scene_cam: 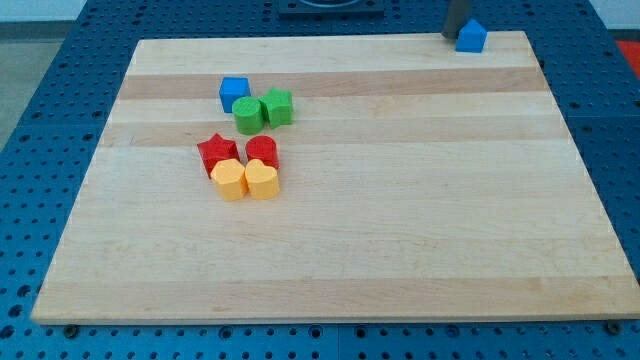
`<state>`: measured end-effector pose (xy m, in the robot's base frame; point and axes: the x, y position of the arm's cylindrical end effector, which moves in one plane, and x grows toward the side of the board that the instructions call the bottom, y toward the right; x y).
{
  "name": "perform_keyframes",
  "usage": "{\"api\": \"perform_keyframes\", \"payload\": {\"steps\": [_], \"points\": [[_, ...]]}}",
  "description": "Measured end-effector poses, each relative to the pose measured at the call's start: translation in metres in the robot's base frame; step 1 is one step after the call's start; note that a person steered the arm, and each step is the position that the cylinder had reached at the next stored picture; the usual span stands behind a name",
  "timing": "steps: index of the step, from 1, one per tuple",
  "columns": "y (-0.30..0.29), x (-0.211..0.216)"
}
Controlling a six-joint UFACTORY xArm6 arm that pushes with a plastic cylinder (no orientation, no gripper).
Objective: Push the blue cube towards top right diagnonal to the green star
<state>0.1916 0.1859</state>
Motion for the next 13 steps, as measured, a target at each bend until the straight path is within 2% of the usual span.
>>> {"api": "perform_keyframes", "payload": {"steps": [1,2,3,4,6,8,9,10,11,12,13], "points": [[-0.041,0.0],[-0.149,0.001],[-0.27,0.02],[-0.328,0.072],[-0.346,0.099],[-0.419,0.107],[-0.42,0.139],[-0.403,0.146],[-0.35,0.145],[-0.293,0.114],[-0.265,0.102]]}}
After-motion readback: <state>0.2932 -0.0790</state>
